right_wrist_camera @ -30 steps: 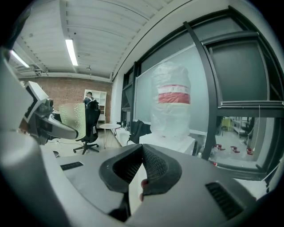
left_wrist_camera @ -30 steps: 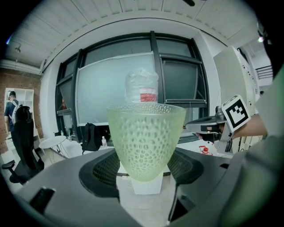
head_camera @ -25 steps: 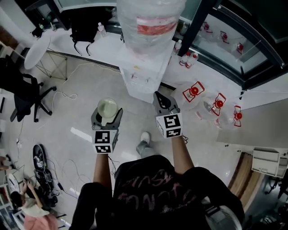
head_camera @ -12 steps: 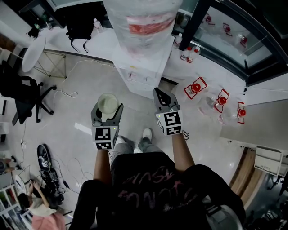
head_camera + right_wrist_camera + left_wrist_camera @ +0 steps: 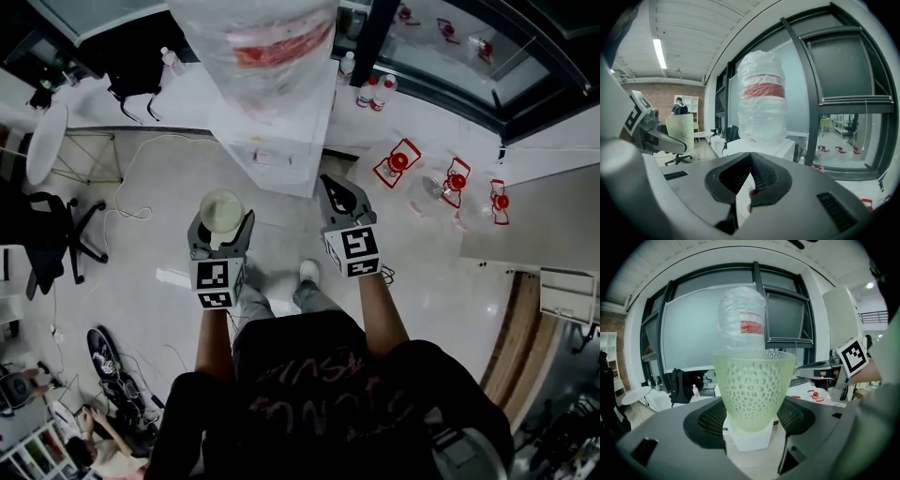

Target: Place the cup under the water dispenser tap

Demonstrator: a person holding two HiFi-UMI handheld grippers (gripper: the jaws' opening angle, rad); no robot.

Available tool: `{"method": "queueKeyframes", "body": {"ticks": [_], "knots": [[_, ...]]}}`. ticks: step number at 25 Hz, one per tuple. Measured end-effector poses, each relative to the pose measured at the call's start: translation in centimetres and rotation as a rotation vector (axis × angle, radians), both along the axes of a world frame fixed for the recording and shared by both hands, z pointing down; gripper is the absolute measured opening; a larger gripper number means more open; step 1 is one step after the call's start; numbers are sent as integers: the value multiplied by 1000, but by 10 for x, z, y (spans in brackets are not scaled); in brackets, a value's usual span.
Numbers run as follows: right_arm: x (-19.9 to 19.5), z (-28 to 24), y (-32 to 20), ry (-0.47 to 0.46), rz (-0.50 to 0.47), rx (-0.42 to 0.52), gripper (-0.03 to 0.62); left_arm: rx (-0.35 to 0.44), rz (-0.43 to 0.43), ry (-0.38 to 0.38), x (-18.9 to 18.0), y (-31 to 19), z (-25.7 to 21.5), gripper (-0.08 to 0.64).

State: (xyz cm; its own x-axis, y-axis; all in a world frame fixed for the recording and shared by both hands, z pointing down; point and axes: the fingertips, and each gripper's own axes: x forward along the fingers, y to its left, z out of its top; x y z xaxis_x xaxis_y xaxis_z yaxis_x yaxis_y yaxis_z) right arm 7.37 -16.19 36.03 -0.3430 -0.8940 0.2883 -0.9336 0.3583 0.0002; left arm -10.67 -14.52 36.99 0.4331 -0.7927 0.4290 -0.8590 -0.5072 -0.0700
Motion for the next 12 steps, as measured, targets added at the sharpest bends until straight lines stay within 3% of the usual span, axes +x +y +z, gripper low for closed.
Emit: {"method": "queueKeyframes", "body": {"ticks": [12], "knots": [[-14,39,-6,23,154,-31,14,-58,166,6,-10,-40,57,339]]}}
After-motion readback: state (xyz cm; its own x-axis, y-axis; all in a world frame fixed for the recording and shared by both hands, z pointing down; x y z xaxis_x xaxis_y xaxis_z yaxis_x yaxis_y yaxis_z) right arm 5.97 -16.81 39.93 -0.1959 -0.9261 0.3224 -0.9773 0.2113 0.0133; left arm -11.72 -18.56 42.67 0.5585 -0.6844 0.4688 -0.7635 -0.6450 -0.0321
